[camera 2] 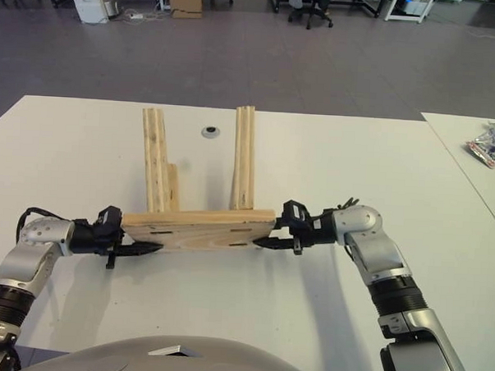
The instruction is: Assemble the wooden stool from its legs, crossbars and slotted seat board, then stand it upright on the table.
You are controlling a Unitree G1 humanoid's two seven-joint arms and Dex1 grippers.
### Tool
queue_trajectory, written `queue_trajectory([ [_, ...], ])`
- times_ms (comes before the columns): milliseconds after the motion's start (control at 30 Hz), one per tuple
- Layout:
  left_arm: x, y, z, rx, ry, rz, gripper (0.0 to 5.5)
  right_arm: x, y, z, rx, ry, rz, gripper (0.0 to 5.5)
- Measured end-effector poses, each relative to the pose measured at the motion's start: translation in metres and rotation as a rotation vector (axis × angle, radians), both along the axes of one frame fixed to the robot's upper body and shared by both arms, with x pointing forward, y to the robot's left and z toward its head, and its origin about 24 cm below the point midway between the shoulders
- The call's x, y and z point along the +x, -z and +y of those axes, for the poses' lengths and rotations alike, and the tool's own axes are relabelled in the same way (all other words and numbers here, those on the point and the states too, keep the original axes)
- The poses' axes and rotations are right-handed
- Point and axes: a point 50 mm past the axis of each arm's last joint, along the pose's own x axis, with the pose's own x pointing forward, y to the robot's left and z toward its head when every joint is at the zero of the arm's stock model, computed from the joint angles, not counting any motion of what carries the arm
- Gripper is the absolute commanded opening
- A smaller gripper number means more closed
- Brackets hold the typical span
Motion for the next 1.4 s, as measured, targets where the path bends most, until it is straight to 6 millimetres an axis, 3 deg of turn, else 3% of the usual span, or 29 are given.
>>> queue_trajectory([
  [100,0.0,-0.014,-0.002,-0.04,-0.017,0.054,1.69,-0.002,-0.013,-0.001,0.028,0.029,0.044,1.52],
  [167,0.011,-0.04,-0.005,-0.101,-0.027,0.039,1.69,0.002,-0.037,-0.006,0.081,0.068,0.084,1.52],
  [400,0.04,-0.101,-0.008,-0.214,-0.03,0.072,1.69,0.018,-0.083,-0.016,0.202,0.151,0.237,1.54],
  [533,0.073,-0.148,-0.005,-0.508,-0.154,0.16,1.69,0.034,-0.096,-0.004,0.436,0.194,0.404,1.54],
  [600,0.091,-0.169,-0.001,-0.617,-0.257,0.269,1.69,0.052,-0.117,0.002,0.611,0.245,0.437,1.54],
  [700,0.109,-0.177,-0.006,-0.72,-0.364,0.413,1.69,0.074,-0.143,0.005,0.774,0.354,0.444,1.54],
  [833,0.131,-0.174,-0.018,-0.742,-0.521,0.608,1.69,0.101,-0.141,0.009,0.886,0.583,0.573,1.59],
  [967,0.147,-0.157,-0.026,-0.738,-0.684,0.786,1.69,0.126,-0.136,0.018,0.877,0.863,0.734,1.63],
  [1067,0.161,-0.159,-0.039,-0.711,-0.775,0.852,1.69,0.142,-0.142,0.022,0.869,1.065,0.783,1.63],
  [1100,0.165,-0.156,-0.044,-0.702,-0.803,0.878,2.08,0.146,-0.142,0.023,0.857,1.138,0.79,2.07],
  [1200,0.178,-0.155,-0.05,-0.563,-0.989,0.815,2.54,0.151,-0.136,0.029,0.773,1.298,0.781,2.57],
  [1300,0.182,-0.149,-0.046,-0.533,-1.044,0.775,3.14,0.15,-0.131,0.029,0.765,1.33,0.796,3.19],
  [1400,0.184,-0.154,-0.029,-0.497,-1.078,0.652,3.35,0.148,-0.135,0.023,0.788,1.331,0.78,3.4],
])
